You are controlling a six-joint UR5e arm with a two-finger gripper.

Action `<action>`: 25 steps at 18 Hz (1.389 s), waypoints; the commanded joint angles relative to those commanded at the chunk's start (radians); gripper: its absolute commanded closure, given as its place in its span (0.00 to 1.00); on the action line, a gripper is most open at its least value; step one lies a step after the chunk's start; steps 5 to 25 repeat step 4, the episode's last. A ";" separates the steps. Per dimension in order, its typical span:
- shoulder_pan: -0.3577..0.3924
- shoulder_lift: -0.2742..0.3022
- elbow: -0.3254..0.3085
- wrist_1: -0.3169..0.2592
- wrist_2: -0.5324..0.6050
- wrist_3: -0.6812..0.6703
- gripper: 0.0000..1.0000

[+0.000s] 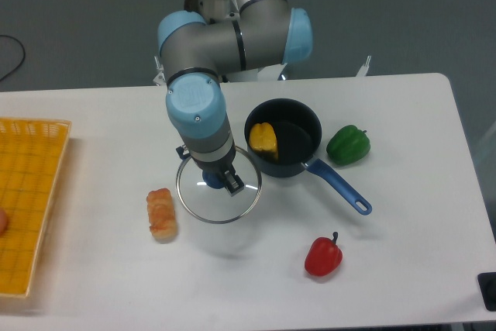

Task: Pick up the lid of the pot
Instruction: 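Lift the glass lid up off the table by its knob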

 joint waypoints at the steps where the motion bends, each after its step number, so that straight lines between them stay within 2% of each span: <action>1: 0.003 0.000 0.000 0.000 -0.002 0.000 0.52; 25: 0.005 0.000 0.000 0.002 -0.003 0.000 0.52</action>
